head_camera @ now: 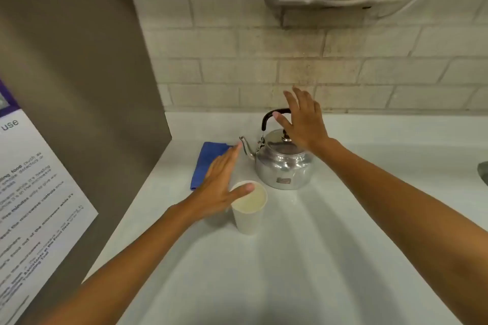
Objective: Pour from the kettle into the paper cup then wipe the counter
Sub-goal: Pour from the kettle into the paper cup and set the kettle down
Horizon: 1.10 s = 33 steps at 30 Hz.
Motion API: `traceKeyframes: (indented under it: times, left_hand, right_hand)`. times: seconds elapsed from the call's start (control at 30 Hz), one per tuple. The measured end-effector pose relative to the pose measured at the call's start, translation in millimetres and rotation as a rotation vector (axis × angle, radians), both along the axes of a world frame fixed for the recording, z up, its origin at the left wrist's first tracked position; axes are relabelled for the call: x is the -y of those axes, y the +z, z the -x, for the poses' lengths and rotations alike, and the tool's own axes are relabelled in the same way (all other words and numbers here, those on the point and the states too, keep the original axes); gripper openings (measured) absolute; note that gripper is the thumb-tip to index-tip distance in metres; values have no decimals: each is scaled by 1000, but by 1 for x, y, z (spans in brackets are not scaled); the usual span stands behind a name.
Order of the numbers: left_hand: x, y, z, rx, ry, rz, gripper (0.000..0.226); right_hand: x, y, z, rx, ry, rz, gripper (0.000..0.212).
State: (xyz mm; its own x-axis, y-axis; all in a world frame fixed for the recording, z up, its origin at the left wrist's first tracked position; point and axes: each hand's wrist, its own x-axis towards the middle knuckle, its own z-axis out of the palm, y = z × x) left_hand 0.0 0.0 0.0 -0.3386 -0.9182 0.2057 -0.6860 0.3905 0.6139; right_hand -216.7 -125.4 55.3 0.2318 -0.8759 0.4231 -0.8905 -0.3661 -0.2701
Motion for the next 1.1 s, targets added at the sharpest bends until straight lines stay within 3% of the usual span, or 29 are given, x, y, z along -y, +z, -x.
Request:
traceKeyframes:
  times: [0.13, 0.27, 0.37, 0.47, 0.7, 0.87, 1.1]
  left_hand:
    - [-14, -23, -10, -249, -36, -170, 102]
    - [-22, -40, -9, -300, -64, -257, 116]
    - [-25, -47, -2, -322, -50, -309, 119]
    - [-24, -54, 7, -347, -13, -311, 113]
    - [-23, -69, 21, -449, 150, -287, 74]
    - [-19, -76, 23, -519, 236, -260, 74]
    - [-16, -80, 29, -588, 293, -228, 78]
  right_hand:
    - [11, -1, 4, 245, -49, -151, 59]
    - [17, -1, 5, 404, -81, -174, 49]
    - [18, 0, 5, 501, -129, -165, 54]
    - [20, 1, 5, 547, -163, -156, 63]
    - [18, 3, 1, 627, -270, -160, 57]
    - [12, 4, 6, 645, -332, -140, 47]
    - [0, 24, 11, 650, -247, -52, 44]
